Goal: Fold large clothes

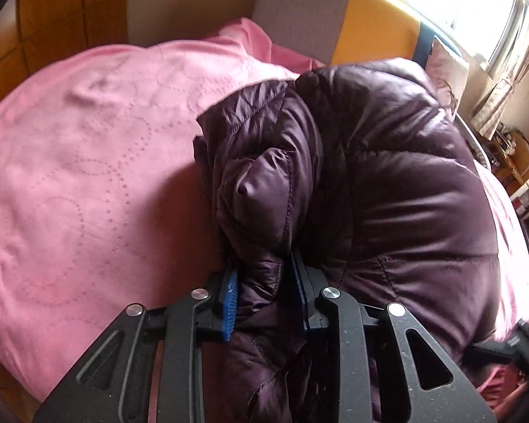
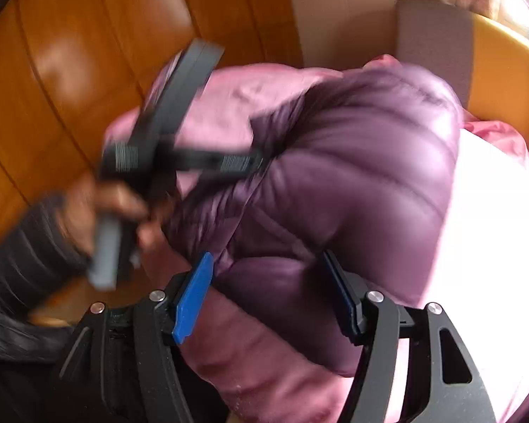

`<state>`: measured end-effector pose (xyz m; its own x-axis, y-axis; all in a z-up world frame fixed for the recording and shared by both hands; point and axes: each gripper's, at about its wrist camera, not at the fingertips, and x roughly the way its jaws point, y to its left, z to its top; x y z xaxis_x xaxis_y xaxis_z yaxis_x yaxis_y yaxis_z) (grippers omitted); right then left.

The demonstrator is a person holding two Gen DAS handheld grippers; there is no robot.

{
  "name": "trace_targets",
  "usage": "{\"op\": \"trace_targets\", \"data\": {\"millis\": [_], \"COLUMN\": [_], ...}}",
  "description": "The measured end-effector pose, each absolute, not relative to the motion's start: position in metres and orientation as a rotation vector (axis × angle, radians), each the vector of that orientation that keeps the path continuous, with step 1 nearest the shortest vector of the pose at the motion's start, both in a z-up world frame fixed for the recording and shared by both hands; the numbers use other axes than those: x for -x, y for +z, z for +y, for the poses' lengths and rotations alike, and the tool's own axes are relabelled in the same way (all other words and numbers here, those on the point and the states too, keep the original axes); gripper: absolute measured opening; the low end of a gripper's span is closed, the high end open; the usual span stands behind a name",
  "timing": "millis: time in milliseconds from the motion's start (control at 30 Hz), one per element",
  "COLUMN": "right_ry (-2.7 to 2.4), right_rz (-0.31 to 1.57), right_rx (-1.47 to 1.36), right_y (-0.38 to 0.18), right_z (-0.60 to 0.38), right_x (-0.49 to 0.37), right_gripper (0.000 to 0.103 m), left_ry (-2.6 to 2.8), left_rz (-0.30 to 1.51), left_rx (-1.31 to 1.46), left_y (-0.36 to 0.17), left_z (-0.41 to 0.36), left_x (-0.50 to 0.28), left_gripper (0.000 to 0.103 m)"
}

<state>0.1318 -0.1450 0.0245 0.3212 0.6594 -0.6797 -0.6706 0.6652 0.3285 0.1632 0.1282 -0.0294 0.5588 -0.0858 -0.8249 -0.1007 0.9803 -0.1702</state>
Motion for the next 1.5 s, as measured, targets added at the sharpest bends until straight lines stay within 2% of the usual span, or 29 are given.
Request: {"op": "trace_targets", "data": {"millis": [100, 267, 467, 700, 1000, 1300, 1333, 1400, 1500], "right_ry": [0.754, 0.633, 0.54, 0.536, 0.515, 0.574, 0.582, 0.605, 0.619], "right_rz": [0.838, 0.848, 0.932, 0.992, 1.049, 1.019, 1.012, 0.997, 0.978], "right_rx": [-0.103, -0.161, -0.049, 0.009, 0.05, -0.031, -0.046, -0.092, -0.177], "right_y": [0.043, 0.04, 0.009, -0.017, -0.045, -0.028, -0.024, -0.015, -0.004], "right_z": [-0.166, -0.138, -0.092, -0.057, -0.036, -0.053, -0.058, -0.07, -0.097], "right_x": [-0.176, -0.232, -0.276, -0.271, -0.283, -0.274, -0.272, -0.266, -0.255], "right_gripper": [0.075, 0.075, 0.075, 0.086, 0.092, 0.096, 0.097, 0.1, 0.101], "left_ry": [0.029, 0.046, 0.042, 0.043, 0.059, 0.082, 0.088, 0.128, 0.154], "left_rz": [0.925, 0.878, 0.856, 0.827, 0.813, 0.813, 0.81, 0.8, 0.803], "left_rx": [0.185, 0.169, 0.172, 0.171, 0.19, 0.183, 0.181, 0.185, 0.21], "left_y": [-0.024, -0.021, -0.025, -0.03, -0.038, -0.035, -0.033, -0.031, -0.03], "left_z": [0.124, 0.119, 0.118, 0.117, 0.119, 0.116, 0.115, 0.119, 0.127], "left_x": [-0.156, -0.151, -0.149, -0.147, -0.147, -0.145, -0.143, -0.139, -0.136], "left_gripper": [0.027, 0.027, 0.027, 0.027, 0.027, 0.027, 0.029, 0.05, 0.065]}}
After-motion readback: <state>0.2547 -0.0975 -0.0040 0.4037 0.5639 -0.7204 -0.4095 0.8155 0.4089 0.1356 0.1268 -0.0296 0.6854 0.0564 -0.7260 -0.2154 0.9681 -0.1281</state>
